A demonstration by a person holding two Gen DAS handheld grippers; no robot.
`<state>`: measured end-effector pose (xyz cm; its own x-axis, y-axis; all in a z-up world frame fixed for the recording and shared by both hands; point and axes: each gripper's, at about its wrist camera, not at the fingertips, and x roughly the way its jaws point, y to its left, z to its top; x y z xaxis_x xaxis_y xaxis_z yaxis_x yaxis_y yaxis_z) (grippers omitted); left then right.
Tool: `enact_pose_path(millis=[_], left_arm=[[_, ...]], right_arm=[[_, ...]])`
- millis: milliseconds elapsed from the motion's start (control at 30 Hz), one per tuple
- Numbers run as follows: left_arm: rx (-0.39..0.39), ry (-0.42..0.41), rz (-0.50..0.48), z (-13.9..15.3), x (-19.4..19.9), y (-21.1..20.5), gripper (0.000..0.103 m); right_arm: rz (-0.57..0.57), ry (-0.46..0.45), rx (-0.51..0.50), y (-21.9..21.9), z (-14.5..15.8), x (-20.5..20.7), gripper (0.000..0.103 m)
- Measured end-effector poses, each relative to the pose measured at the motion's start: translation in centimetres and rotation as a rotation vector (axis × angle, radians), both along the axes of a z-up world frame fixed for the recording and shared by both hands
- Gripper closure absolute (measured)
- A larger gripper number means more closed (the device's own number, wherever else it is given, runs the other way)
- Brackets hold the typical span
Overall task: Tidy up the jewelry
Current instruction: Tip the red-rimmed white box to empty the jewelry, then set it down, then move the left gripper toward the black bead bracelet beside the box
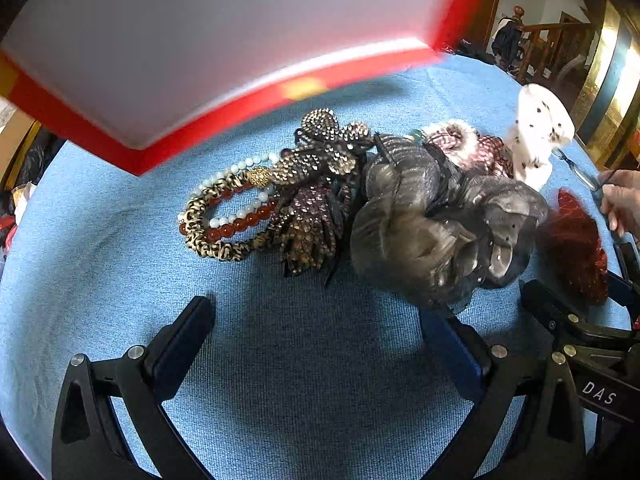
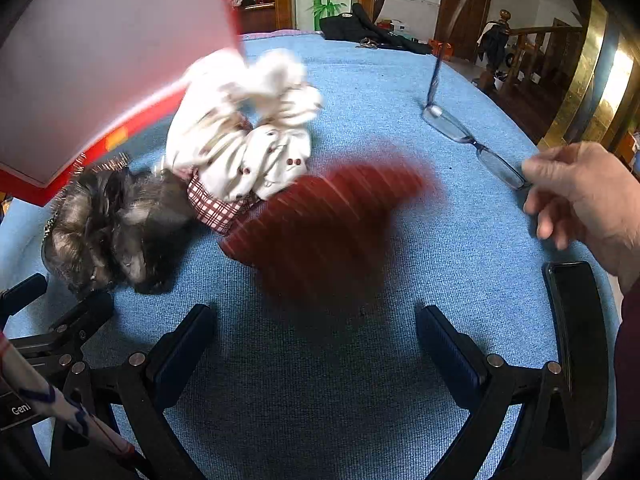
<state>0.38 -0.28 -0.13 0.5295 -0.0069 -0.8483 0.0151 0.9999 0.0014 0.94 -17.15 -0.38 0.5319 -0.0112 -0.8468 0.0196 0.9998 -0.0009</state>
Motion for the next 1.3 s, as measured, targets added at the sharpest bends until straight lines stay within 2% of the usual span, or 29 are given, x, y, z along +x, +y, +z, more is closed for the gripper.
enact_pose_path(millis=[767, 1300], left_arm=[[-0.001, 0.000, 0.000, 0.37, 0.36, 0.03, 0.000], [-0.002, -0.001, 0.003, 0.33, 0.40, 0.13, 0.000]], right_arm=[[0.000, -0.001, 0.003, 0.06, 0.01, 0.01, 0.000], [-0.049, 0.008, 0.015, -0.30, 0.27, 0.14, 0.000]])
